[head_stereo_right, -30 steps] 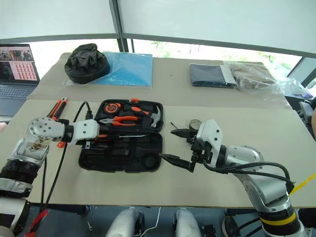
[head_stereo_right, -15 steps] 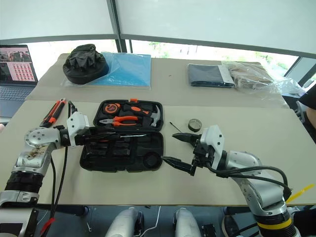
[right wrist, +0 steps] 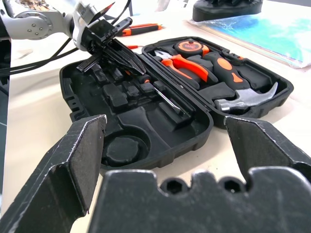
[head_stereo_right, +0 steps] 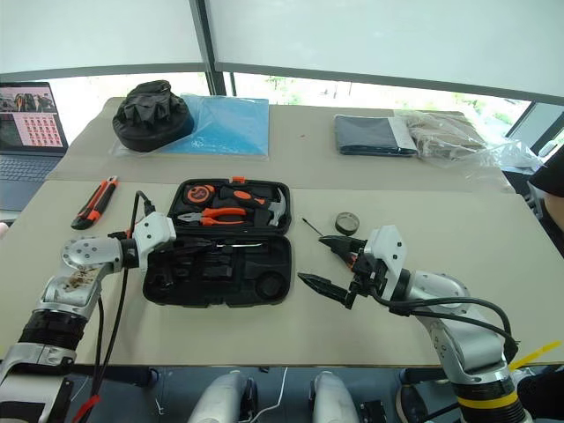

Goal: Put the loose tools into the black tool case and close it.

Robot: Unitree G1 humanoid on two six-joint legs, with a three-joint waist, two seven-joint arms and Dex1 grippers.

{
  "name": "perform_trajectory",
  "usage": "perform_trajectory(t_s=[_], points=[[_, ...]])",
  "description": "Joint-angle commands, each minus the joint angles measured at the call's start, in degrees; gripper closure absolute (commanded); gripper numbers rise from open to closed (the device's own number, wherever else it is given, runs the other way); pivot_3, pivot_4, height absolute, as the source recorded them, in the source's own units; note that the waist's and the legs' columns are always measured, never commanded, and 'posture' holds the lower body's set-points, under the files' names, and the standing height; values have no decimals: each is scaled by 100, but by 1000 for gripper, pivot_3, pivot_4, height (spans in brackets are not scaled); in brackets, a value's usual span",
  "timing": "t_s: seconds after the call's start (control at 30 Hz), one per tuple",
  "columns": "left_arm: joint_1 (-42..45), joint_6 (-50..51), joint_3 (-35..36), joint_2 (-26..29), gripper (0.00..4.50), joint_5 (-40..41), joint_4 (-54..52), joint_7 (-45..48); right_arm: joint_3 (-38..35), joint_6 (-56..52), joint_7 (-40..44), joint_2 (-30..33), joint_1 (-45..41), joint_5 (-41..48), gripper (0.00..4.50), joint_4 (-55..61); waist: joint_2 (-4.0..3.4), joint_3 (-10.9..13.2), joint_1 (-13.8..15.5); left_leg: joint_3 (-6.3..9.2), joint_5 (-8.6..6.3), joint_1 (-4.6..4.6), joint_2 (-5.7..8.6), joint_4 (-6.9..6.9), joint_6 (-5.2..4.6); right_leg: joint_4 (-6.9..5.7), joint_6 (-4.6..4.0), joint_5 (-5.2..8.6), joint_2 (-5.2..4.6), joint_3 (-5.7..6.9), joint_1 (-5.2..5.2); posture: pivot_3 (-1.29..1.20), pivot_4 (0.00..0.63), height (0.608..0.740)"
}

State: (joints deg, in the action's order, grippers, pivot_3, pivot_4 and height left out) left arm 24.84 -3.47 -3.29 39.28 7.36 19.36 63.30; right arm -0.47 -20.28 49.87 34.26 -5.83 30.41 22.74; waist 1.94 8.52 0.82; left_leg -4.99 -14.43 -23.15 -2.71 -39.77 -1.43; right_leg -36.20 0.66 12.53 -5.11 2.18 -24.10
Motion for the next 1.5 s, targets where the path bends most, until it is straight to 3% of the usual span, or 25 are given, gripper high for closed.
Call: perform_trajectory(t_s=[0.03, 0.13, 0.23, 0.37, 0.47, 0.57, 0.7, 0.87, 1.0, 1.1, 1.27, 1.47, 1.5], points=[[-186, 332, -213, -97, 4365, -179, 68, -118, -104, 146, 11, -20, -13, 2, 0, 94, -16, -11, 6, 0, 0, 2, 0, 0, 0, 0, 0, 0, 0, 0, 2, 0, 150, 740], [-321, 129, 150, -195, 4365, 302, -239, -62, -287, 108, -113, -66, 123, 120, 0, 202, -32, -21, 11, 0, 1, 6, 0, 0, 0, -1, 1, 0, 0, 0, 5, 0, 150, 740], [-574, 228, 797, -163, 3703, 1111, -684, 126, -731, 158, -251, -90, 454, 250, 0, 290, -32, -20, 3, 2, 1, -5, -2, 0, 0, -1, 0, 0, -1, -1, -6, 0, 150, 740], [-1349, 834, 1908, 268, 2316, 2662, -1586, 979, -1529, 475, -290, -28, 1371, 126, 0, 325, -28, -18, -15, 3, -4, -23, -2, 3, -7, 4, 0, 0, -3, -1, -19, 0, 150, 740], [-1933, 1428, 2450, 769, 1151, 3175, -2048, 1254, -1932, 927, -196, -62, 2128, -142, 0, 187, -31, -17, -21, 3, -11, -13, -5, 14, -7, 9, -1, 3, -3, -1, -17, 0, 150, 740], [-2366, 1742, 2866, 928, 97, 3679, -2413, 1508, -2173, 1406, -208, -186, 2619, -391, 0, -120, -38, -15, -16, -1, -11, -2, -6, 14, -7, 12, 26, 25, -7, -3, -11, 0, 150, 740], [-2811, 1731, 2974, 874, 43, 3748, -2787, 1690, -2243, 1853, -201, -310, 2890, -596, 0, -572, -40, -14, -8, -4, -9, 6, -9, 6, -4, 11, 8, 51, -12, -5, -6, 0, 150, 740], [-2843, 1187, 2788, 453, 43, 3553, -3014, 1726, -2074, 1677, -188, -208, 2770, -541, 0, -523, -47, -14, -13, -7, -6, 10, -12, 8, 1, 8, 0, 47, -8, -14, -9, 0, 150, 740], [-2689, 937, 2666, 85, 43, 3576, -3103, 1626, -1817, 582, -374, 255, 2004, -223, 0, 7, -51, -15, -47, -23, -6, 12, -11, 8, -1, 6, -2, 38, -1, -35, -15, 0, 150, 740], [-2614, 1227, 2509, -17, 43, 3805, -3272, 1474, -1313, -913, -745, 858, 1028, -250, 0, 235, -52, -15, -71, -30, -6, 16, -12, 9, -1, 5, -3, 34, 3, -44, -16, 0, 150, 740], [-2598, 1556, 2196, 23, 43, 3912, -3418, 1594, -38, -2495, -651, 1361, -705, -414, 0, -70, -49, -13, -49, -29, -6, 4, -10, 11, -2, 10, -32, 17, 8, -49, -28, 0, 150, 740], [-2532, 1523, 1979, -3, 43, 3824, -3389, 1785, 1025, -3076, -810, 1264, -1923, -1120, 0, -1150, -46, -12, -9, -25, -14, -23, 3, 9, -16, 22, -20, 11, -2, -39, -39, 0, 150, 740], [-2524, 1517, 1963, -8, 0, 3812, -3382, 1788, 1083, -3073, -825, 1237, -1991, -1192, 518, -1258, -46, -12, -9, -25, -16, -26, 4, 8, -19, 23, -15, 9, -2, -40, -38, 0, 150, 740]])
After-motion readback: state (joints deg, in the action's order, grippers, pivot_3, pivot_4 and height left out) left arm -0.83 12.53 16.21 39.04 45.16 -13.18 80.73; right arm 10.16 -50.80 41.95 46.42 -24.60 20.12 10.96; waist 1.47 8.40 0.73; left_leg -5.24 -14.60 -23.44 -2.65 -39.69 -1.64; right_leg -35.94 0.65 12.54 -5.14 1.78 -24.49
